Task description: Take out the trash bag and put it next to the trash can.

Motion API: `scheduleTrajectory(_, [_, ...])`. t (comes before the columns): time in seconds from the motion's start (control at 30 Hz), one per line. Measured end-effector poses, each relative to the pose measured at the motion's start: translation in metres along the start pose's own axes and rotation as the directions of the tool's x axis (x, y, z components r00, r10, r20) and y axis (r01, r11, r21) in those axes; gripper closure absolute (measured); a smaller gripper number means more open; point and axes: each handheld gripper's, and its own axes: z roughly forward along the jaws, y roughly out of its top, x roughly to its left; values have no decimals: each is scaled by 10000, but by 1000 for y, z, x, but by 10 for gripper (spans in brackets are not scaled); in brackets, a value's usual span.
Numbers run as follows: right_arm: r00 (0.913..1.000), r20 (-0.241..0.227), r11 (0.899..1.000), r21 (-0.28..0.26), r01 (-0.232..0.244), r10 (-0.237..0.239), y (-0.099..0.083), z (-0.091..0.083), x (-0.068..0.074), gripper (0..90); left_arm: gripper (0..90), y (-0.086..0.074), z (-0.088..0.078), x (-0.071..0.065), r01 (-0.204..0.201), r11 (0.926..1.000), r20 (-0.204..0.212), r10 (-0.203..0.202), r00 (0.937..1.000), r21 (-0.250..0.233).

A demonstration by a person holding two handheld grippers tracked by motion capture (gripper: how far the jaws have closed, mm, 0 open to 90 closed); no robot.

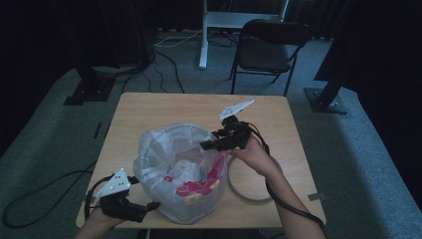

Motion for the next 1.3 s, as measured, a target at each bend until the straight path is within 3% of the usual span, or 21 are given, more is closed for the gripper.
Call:
scheduleTrajectory(0.4, [9996, 236, 9998, 132, 138, -141, 0, -1, 2, 607, 61, 28, -33, 11, -217, 9953, -701, 151, 9974, -944])
scheduleTrajectory(0.53, [9993, 336, 9998, 134, 130, -134, 1, 0, 2, 619, 175, 31, -38, 16, -307, 9929, -150, 292, 9995, -1147])
scheduleTrajectory(0.67, [9988, 488, 9999, 145, 53, -60, 1, -1, 1, 637, 452, 27, -39, 15, -247, 9863, 456, 325, 9984, -1632])
scheduleTrajectory(0.77, [9984, 567, 9998, 177, -33, 23, 1, -3, 1, 638, 592, 26, -40, 14, -93, 9845, -102, 76, 9999, -1750])
scheduleTrajectory(0.87, [9984, 569, 9997, 233, 9, -22, 1, -3, 1, 638, 649, 28, -39, 17, 63, 9831, -367, -132, 9992, -1829])
scheduleTrajectory(1.0, [9977, 679, 9997, 249, -7, -10, 2, -4, 1, 666, 705, 32, -39, 17, -171, 9815, -724, 34, 9974, -1905])
scheduleTrajectory(1.1, [9969, 787, 9998, 192, -16, 1, 3, -6, 1, 690, 808, 34, -39, 18, -179, 9775, -853, -1, 9964, -2104])
scheduleTrajectory(1.13, [9953, 970, 9999, 121, 62, -73, 5, -8, 3, 742, 848, 36, -40, 18, -196, 9753, -839, 11, 9965, -2201])
scheduleTrajectory(1.23, [9935, 1136, 9999, -78, 122, -113, 8, -11, 4, 753, 880, 43, -44, 15, -541, 9683, -1022, 298, 9943, -2440])
scheduleTrajectory(1.3, [9901, 1392, 9996, -154, 218, -194, 9, -11, 6, 769, 881, 46, -45, 14, -607, 9682, -1010, 370, 9942, -2426])
